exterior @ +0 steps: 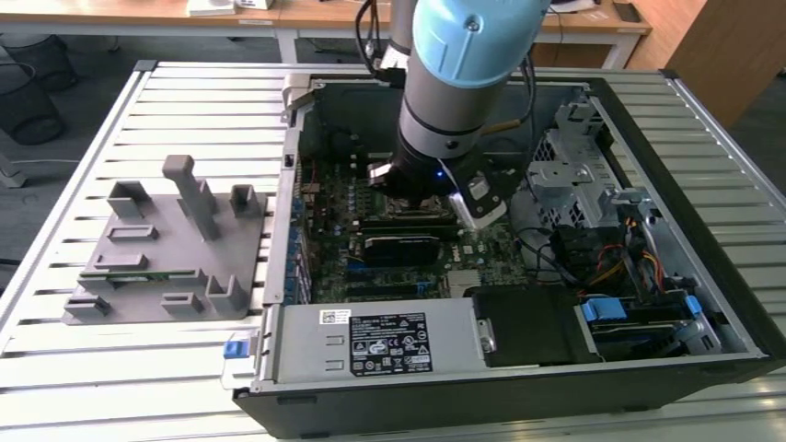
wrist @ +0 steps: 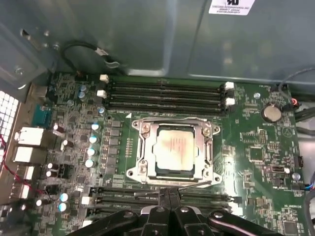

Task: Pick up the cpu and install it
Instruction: 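Install the second cpu locking lever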

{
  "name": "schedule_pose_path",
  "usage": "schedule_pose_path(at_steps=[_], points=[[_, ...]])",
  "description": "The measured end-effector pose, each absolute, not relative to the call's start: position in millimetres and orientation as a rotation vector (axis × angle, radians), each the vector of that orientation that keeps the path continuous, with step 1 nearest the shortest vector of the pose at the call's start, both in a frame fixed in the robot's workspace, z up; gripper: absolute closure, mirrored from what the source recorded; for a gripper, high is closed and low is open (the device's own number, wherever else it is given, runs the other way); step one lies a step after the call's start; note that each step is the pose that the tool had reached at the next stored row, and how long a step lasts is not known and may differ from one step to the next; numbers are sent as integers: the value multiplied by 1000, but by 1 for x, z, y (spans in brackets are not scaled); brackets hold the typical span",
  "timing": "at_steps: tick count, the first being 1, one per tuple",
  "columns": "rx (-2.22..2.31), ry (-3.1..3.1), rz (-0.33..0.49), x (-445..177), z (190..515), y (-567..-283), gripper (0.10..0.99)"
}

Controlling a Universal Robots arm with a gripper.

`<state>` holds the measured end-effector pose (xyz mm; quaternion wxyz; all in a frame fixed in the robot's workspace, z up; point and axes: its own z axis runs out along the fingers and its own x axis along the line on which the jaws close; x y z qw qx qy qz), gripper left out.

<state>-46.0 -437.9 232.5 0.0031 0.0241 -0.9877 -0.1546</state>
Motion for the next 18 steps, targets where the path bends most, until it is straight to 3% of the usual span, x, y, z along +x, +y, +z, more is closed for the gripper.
schedule_pose_path(at_steps=[18], points=[[75, -3092, -500, -66, 207, -438, 980]])
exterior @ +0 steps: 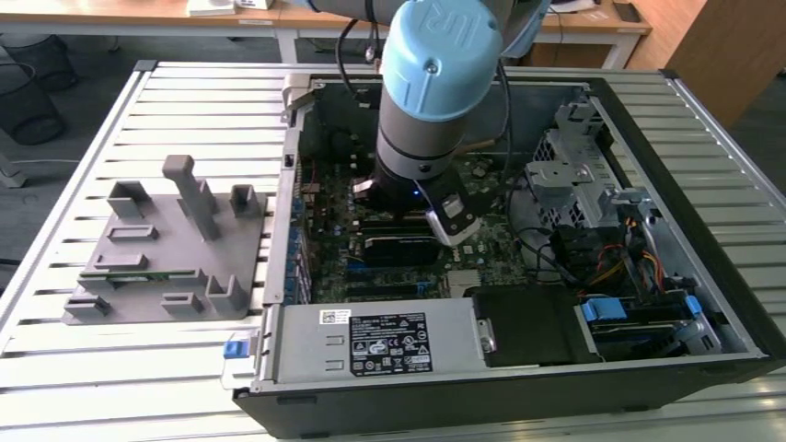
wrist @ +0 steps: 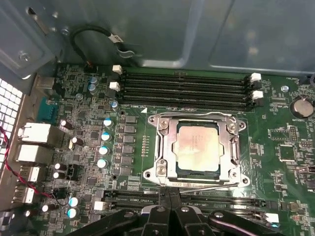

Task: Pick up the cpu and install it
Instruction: 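Install the second cpu locking lever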

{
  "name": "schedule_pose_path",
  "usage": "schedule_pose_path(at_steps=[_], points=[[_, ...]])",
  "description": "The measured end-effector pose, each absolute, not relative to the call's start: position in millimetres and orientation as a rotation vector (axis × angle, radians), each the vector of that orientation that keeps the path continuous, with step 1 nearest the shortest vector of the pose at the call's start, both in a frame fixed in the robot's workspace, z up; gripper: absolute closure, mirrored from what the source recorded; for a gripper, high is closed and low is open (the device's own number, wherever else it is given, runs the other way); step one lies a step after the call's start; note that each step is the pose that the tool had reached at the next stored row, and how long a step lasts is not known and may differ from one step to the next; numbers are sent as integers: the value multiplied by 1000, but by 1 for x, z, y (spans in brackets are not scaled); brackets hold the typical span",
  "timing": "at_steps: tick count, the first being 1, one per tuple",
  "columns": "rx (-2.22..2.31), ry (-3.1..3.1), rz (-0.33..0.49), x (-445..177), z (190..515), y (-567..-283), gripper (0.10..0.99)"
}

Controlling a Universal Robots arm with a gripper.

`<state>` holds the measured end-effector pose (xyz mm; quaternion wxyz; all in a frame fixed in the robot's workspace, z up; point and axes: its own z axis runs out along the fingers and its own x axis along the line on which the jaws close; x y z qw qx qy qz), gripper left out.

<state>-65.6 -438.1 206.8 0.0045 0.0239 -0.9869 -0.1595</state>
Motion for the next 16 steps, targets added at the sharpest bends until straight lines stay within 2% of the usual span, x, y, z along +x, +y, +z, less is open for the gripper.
schedule_pose_path(at_steps=[6, 16], points=[[75, -3090, -511, -72, 200, -438, 980], [75, -3079, -577, -76, 193, -438, 980]])
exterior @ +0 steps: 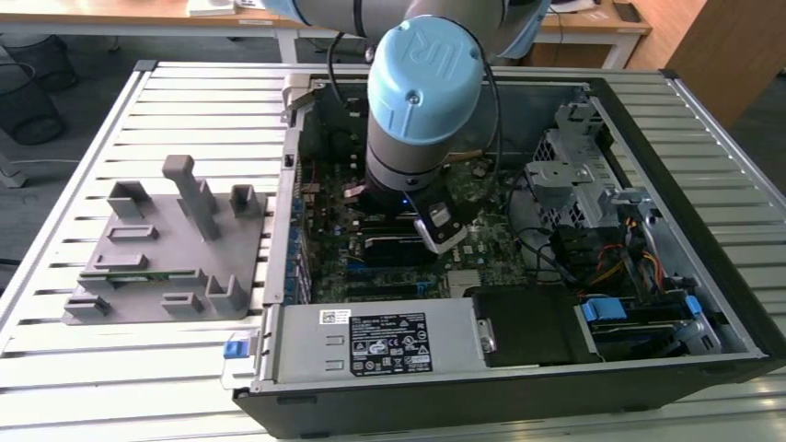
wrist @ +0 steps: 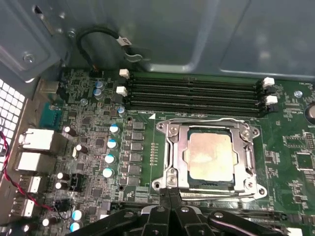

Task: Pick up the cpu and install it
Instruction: 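Install the second cpu locking lever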

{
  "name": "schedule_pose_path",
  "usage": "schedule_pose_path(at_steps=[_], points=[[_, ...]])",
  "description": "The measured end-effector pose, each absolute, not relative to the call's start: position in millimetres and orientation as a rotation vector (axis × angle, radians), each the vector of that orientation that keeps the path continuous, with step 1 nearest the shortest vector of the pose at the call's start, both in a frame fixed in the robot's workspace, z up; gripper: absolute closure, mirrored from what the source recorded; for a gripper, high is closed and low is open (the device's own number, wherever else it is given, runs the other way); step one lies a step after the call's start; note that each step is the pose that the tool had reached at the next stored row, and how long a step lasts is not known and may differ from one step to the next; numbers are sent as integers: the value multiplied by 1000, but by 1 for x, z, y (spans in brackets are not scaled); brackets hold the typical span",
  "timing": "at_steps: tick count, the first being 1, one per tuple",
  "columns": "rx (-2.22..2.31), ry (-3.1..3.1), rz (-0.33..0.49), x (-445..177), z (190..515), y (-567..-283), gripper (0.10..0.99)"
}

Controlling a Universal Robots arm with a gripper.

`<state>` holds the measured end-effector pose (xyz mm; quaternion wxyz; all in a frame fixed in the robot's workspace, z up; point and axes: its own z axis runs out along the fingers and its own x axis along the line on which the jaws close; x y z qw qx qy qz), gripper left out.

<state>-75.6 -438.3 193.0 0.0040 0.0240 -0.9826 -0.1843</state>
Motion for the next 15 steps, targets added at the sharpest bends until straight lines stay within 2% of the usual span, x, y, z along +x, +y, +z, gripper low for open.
schedule_pose_path(at_steps=[15], points=[[75, -3073, -610, -80, 185, -438, 980]])
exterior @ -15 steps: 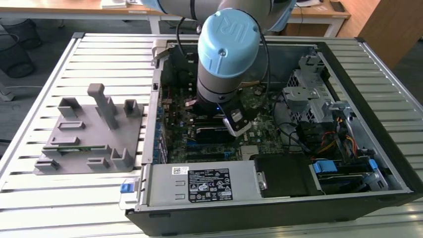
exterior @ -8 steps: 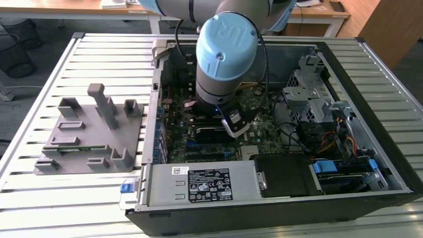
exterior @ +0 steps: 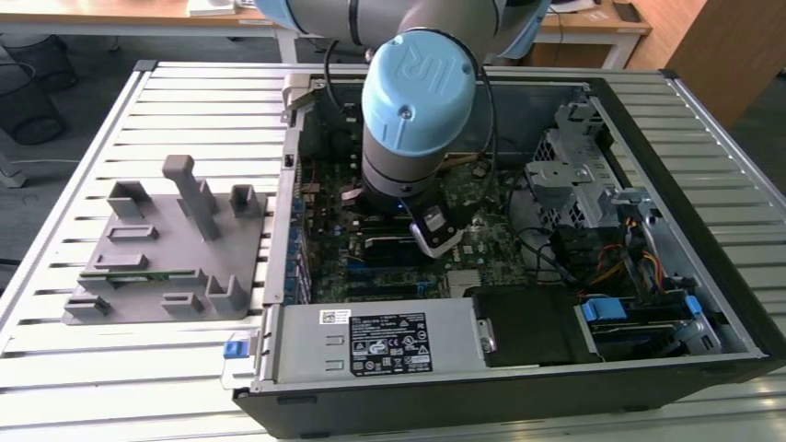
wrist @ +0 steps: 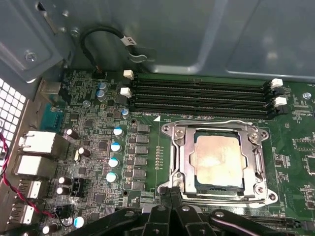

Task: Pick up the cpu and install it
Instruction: 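Install the second cpu locking lever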

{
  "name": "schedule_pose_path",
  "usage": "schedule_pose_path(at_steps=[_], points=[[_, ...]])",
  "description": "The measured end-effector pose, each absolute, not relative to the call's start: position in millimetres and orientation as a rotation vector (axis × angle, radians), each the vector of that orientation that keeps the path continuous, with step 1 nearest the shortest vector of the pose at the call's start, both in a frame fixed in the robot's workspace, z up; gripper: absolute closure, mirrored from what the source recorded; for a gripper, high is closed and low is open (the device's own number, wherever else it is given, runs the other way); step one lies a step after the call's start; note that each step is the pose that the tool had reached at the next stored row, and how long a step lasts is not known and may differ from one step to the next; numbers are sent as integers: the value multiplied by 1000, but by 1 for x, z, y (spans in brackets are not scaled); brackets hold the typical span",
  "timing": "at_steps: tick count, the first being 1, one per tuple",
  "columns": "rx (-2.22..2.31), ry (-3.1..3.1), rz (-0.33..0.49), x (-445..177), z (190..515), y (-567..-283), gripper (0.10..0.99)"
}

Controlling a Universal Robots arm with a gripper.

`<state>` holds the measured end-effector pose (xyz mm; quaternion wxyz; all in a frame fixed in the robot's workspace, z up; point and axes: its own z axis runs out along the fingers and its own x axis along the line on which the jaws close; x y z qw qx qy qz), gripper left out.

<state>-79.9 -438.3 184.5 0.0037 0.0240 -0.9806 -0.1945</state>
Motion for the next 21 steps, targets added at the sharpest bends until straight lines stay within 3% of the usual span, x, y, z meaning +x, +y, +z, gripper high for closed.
schedule_pose_path(at_steps=[21], points=[[75, -3070, -629, -85, 187, -432, 980]])
